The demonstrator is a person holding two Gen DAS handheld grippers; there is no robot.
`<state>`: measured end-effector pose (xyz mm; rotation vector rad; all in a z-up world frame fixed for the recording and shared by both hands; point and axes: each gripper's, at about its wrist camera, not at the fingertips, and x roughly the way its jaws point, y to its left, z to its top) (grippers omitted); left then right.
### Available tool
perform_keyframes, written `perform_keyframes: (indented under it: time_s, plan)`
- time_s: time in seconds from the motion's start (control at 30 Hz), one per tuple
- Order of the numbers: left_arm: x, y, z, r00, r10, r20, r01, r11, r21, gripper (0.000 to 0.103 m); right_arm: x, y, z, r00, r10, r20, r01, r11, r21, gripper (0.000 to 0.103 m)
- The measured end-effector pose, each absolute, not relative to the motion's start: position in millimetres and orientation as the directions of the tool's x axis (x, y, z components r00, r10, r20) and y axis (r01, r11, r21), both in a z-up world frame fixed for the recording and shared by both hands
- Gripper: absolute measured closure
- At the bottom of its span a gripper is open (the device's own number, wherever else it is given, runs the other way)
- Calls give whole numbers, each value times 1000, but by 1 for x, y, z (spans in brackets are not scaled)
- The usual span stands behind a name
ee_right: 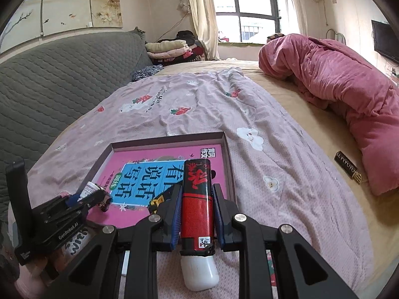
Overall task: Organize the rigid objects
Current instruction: 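Lower the pill bottle onto the book with the left tool while the right tool lowers the lighter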
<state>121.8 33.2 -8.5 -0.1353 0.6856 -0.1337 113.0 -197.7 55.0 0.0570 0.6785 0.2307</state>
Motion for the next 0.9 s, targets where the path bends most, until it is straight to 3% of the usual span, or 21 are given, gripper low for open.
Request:
perform_keyframes:
  time_s: [0.33,0.9]
  plan:
    - [125,32,-7,757,-167,-632,89,984,-154,76,131,-186,68,764,246,-596,-217,968,123,80]
    - [134,17,-19,714,-213,-667,146,977,-156,76,148,-173,42,708,251,-661,-240,965,110,80]
